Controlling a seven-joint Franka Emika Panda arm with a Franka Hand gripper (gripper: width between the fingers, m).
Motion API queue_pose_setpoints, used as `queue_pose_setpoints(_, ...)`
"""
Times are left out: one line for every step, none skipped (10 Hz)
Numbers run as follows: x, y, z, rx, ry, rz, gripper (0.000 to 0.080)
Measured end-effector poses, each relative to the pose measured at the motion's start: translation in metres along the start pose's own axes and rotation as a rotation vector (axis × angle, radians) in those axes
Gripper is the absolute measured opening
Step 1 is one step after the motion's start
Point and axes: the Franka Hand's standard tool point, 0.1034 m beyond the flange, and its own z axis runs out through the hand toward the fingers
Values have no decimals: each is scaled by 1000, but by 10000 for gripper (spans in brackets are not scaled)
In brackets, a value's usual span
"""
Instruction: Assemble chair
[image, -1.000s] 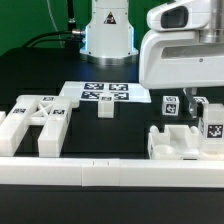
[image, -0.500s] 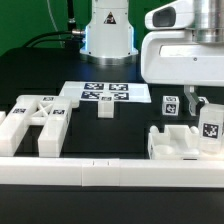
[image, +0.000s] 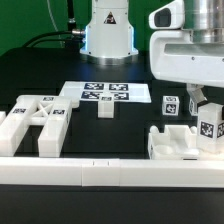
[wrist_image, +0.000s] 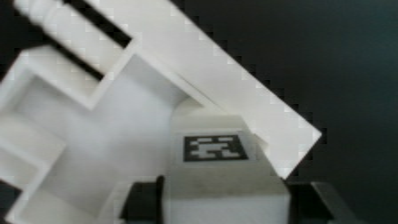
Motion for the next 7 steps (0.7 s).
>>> queue_pose_setpoints(-1,-1,0,5,-4,107,287)
queue_pose_setpoints(0,-1,0,12,-13,223,287)
queue_pose_setpoints(0,-1,0,12,-13,221,287)
queue_pose_setpoints(0,-1,0,12,-13,198,287)
queue_pose_setpoints(0,-1,0,13,-13,144,416)
queue_pose_setpoints(2,-1,0,14,-11,90,552)
queue_pose_setpoints(1,-1,0,14,-11,23,627)
